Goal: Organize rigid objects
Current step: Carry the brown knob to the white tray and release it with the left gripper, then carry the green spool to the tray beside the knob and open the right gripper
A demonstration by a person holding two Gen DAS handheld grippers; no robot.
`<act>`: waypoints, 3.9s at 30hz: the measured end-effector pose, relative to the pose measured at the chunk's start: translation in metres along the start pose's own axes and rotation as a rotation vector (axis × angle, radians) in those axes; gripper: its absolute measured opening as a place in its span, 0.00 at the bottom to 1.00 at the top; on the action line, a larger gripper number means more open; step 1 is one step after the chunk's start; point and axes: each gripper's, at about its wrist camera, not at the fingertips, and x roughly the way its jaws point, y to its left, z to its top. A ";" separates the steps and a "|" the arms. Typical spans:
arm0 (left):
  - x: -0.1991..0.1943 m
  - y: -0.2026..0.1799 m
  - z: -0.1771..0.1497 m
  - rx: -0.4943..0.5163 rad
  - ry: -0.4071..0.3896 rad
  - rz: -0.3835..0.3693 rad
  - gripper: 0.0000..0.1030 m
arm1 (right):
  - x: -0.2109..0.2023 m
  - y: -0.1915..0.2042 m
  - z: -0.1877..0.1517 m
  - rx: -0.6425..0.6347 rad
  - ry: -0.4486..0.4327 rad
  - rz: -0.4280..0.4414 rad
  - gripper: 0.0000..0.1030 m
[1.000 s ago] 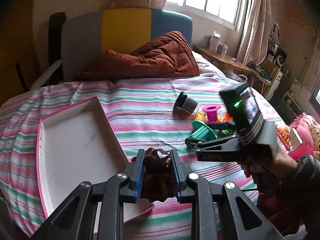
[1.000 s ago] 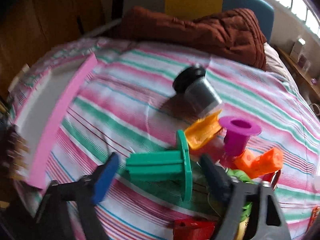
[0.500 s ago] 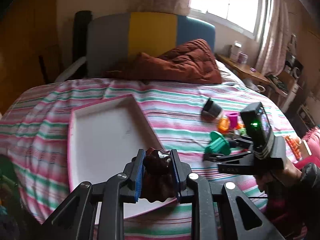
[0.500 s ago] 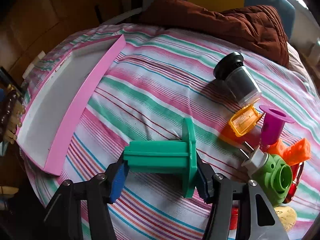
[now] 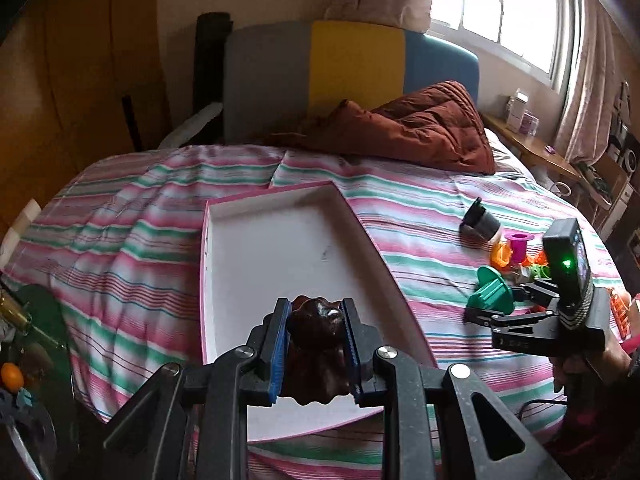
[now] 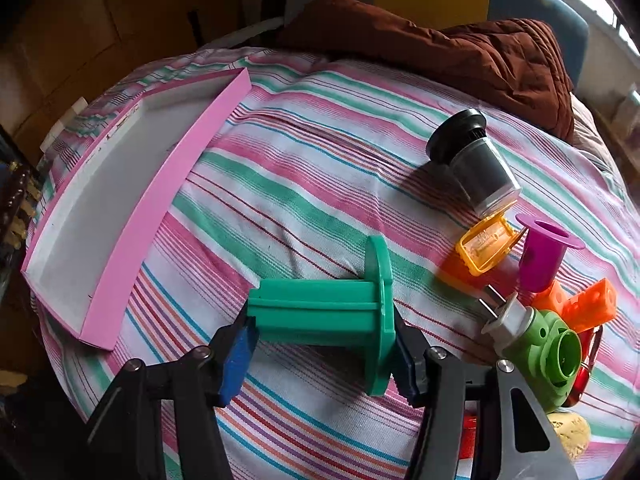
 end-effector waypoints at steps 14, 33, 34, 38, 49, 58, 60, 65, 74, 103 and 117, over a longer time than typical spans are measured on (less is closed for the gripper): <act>0.055 0.051 0.023 -0.095 0.092 -0.039 0.23 | 0.001 0.001 0.004 -0.016 0.020 -0.013 0.58; 0.170 0.093 0.108 -0.130 0.121 0.094 0.30 | 0.000 0.002 0.003 -0.035 0.012 -0.032 0.58; 0.171 0.093 0.109 -0.129 0.127 0.096 0.30 | 0.000 0.001 0.003 -0.034 0.012 -0.032 0.58; 0.158 0.095 0.109 -0.136 0.099 0.101 0.36 | 0.000 0.002 0.002 -0.035 0.012 -0.035 0.58; 0.074 0.077 0.067 -0.121 0.011 0.116 0.38 | 0.001 0.007 0.003 -0.045 0.011 -0.056 0.58; 0.032 0.019 0.029 -0.019 -0.008 0.085 0.38 | 0.002 0.010 0.002 -0.062 0.001 -0.075 0.58; 0.024 0.009 0.022 0.000 -0.024 0.091 0.38 | 0.001 0.010 0.001 -0.064 -0.002 -0.076 0.58; 0.015 -0.005 0.004 0.047 -0.010 0.089 0.38 | 0.001 0.011 0.001 -0.074 -0.005 -0.080 0.58; 0.009 -0.008 -0.010 0.030 0.009 0.071 0.38 | 0.001 0.013 -0.001 -0.079 -0.017 -0.094 0.58; 0.009 0.031 -0.019 -0.070 0.036 0.109 0.38 | 0.002 0.012 -0.007 -0.085 -0.064 -0.095 0.58; 0.001 0.061 -0.031 -0.136 0.021 0.099 0.38 | 0.000 0.028 -0.008 0.000 -0.041 -0.207 0.54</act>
